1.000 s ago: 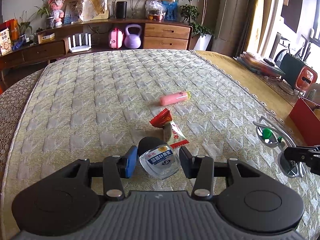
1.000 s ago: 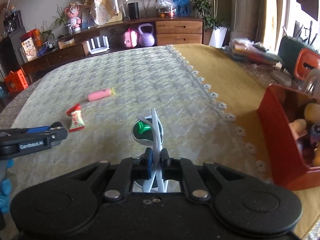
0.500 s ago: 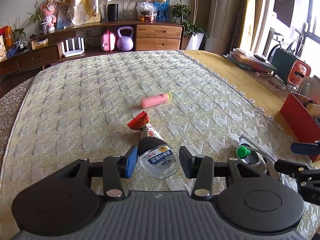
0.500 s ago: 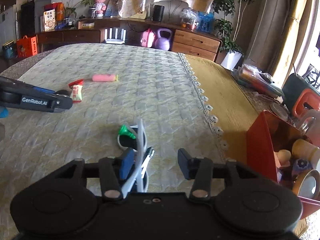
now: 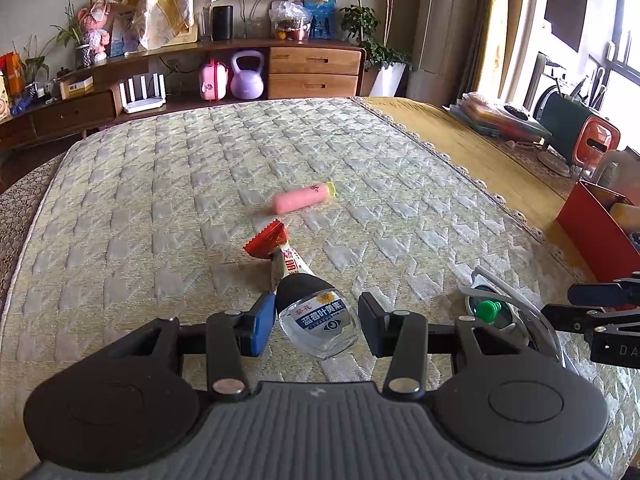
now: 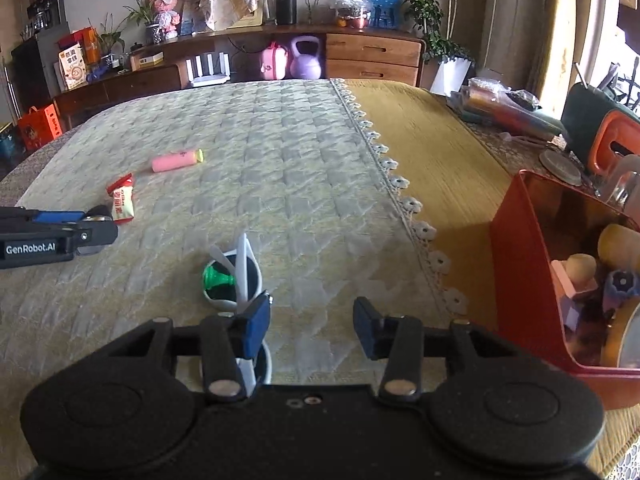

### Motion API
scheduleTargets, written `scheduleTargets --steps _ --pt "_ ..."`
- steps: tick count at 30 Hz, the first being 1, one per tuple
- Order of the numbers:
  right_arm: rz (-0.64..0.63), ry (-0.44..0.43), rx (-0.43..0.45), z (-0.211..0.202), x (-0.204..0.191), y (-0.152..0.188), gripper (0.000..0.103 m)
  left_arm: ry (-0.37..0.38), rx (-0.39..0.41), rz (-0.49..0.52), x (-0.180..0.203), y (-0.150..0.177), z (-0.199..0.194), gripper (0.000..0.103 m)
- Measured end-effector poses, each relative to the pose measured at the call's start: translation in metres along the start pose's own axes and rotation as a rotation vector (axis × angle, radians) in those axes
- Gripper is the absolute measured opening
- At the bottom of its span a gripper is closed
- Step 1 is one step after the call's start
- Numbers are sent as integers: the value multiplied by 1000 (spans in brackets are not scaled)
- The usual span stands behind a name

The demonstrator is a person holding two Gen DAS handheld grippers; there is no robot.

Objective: Organize rigid objects
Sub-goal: 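Lift the white sunglasses with the right tool while the left tool holds the bottle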

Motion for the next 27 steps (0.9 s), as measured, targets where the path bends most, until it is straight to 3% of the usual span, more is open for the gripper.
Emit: scheduleTargets --steps 7,8,9,11,18,21,27 --pt "-48 -57 -28 15 -23 1 35 2 -6 4 1 1 3 45" --pt "-59 -54 -22 15 -25 1 28 2 -8 4 1 1 3 45" --pt "-61 -60 -22 14 -26 1 12 1 -9 4 1 1 4 45" --pt "-56 -58 -31 14 -25 2 0 1 -10 3 1 1 5 45" --pt "-38 8 -16 6 5 1 0 8 -6 6 5 0 3 45" --pt "-10 -31 -16 -2 12 0 15 12 -5 9 7 0 3 45" --pt "-13 -117 1 -12 -8 -3 23 18 1 9 8 -1 -1 45"
Point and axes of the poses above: each gripper's, at about its wrist camera, not at the fingertips, and z roughly the way its jaws point, x to its right, y to its underside, the point moved 3 cm from there along z, roughly the way its jaws point
